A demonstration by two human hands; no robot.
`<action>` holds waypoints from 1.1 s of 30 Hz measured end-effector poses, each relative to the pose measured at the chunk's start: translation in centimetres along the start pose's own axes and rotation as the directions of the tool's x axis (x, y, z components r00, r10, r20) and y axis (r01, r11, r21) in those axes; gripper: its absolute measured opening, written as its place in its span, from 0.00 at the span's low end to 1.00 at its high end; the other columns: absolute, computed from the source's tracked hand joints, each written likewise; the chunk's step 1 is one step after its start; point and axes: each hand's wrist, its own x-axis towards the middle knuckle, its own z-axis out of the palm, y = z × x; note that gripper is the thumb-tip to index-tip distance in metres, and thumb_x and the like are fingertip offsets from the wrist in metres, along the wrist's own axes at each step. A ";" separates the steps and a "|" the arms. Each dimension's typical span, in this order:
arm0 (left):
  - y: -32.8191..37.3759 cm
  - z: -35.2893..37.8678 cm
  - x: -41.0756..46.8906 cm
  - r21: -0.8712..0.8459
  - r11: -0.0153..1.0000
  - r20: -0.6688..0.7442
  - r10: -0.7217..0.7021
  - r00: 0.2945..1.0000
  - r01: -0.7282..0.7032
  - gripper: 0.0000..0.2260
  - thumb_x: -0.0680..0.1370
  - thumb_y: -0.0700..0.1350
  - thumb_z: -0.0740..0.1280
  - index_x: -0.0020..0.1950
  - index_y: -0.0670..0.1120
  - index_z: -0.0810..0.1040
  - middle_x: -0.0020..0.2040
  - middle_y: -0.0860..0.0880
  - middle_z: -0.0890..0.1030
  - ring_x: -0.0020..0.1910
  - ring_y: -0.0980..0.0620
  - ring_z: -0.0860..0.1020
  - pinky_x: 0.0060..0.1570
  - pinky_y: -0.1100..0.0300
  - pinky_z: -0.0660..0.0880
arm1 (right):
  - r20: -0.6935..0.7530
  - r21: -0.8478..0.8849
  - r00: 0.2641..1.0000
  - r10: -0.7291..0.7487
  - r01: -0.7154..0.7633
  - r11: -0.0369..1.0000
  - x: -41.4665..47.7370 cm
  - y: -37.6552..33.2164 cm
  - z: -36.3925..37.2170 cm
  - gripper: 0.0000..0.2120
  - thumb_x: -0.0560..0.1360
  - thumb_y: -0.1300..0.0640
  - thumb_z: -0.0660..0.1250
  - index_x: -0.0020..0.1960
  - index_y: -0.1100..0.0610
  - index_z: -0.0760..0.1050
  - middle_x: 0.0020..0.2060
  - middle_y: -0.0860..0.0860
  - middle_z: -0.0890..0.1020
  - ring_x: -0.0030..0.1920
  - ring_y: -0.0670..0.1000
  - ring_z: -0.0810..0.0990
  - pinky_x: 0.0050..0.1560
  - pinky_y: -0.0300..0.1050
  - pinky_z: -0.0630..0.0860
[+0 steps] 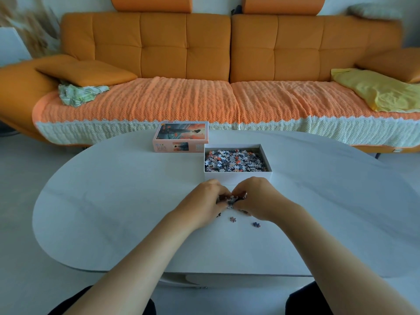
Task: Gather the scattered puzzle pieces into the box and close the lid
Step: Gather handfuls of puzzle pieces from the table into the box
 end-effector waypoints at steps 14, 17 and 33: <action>1.7 -3.0 4.4 -0.184 0.983 -0.157 -0.041 0.987 0.011 0.05 0.78 0.46 0.68 0.51 0.50 0.83 0.42 0.56 0.80 0.42 0.59 0.77 0.42 0.63 0.73 | -0.268 0.241 0.963 0.034 0.032 0.970 1.9 1.0 -4.0 0.04 0.72 0.59 0.73 0.42 0.50 0.82 0.33 0.46 0.83 0.30 0.46 0.82 0.34 0.37 0.79; 2.0 -3.0 6.4 -0.190 0.982 -0.220 -0.031 0.975 -0.012 0.06 0.78 0.45 0.68 0.52 0.50 0.84 0.42 0.55 0.80 0.42 0.57 0.77 0.44 0.57 0.75 | -0.400 0.252 0.916 0.039 0.069 0.965 3.0 1.6 -4.5 0.05 0.72 0.60 0.73 0.45 0.51 0.83 0.35 0.45 0.81 0.32 0.44 0.77 0.31 0.30 0.72; 1.2 -1.6 8.3 0.041 0.996 -0.143 0.082 0.986 -0.077 0.12 0.81 0.43 0.61 0.60 0.50 0.80 0.59 0.53 0.77 0.54 0.51 0.75 0.53 0.56 0.72 | -0.350 0.031 0.936 -0.049 0.064 0.997 3.9 5.0 -4.4 0.21 0.77 0.65 0.58 0.59 0.46 0.81 0.56 0.47 0.83 0.40 0.47 0.77 0.43 0.38 0.72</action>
